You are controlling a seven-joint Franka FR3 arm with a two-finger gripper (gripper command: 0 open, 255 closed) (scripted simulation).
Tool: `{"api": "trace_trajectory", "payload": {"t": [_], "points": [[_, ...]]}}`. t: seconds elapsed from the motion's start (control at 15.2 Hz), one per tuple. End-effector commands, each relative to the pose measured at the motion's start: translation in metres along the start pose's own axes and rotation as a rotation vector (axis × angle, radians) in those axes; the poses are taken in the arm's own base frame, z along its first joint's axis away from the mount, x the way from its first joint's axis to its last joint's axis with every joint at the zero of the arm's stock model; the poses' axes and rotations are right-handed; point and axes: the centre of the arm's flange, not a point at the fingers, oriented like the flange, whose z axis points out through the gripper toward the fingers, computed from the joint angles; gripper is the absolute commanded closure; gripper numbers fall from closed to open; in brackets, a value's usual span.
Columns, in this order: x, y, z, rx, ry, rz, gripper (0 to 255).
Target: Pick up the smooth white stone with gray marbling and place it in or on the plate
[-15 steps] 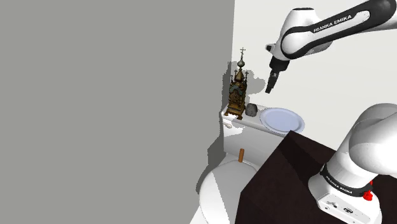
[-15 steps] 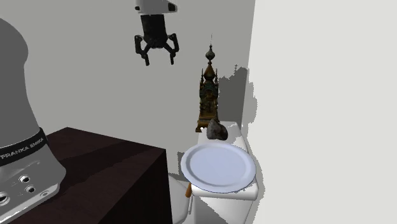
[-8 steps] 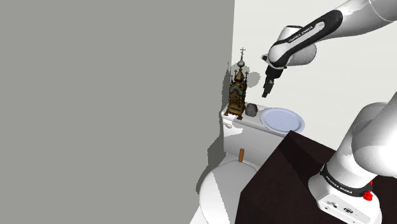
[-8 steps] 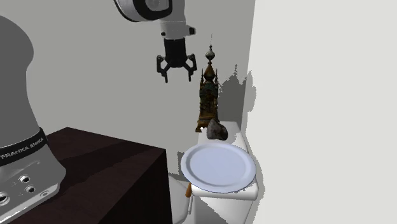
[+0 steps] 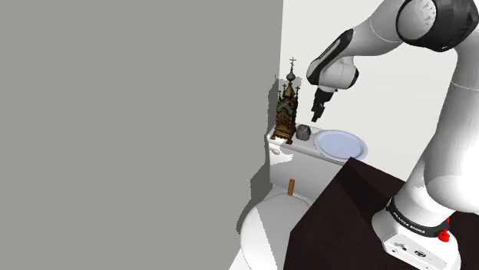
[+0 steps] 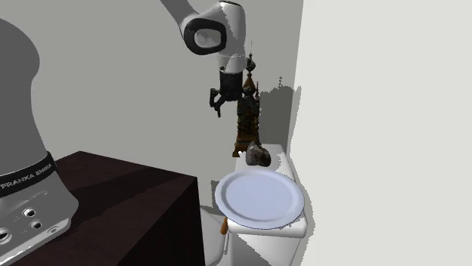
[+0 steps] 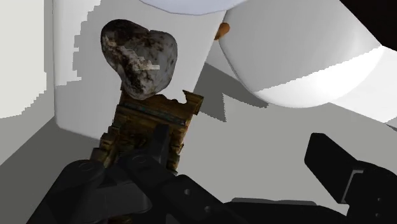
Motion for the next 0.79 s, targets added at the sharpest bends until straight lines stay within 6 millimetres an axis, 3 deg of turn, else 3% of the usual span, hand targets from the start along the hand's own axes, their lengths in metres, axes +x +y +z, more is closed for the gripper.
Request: {"api": "trace_trajectory", "payload": {"t": [0.0, 0.59, 0.73], "points": [[-0.001, 0.017, 0.024, 0.005, 0.012, -0.026, 0], [0.004, 0.096, 0.115, 0.028, 0.047, -0.136, 0], [0.005, 0.099, 0.125, 0.029, 0.048, -0.141, 0]]}}
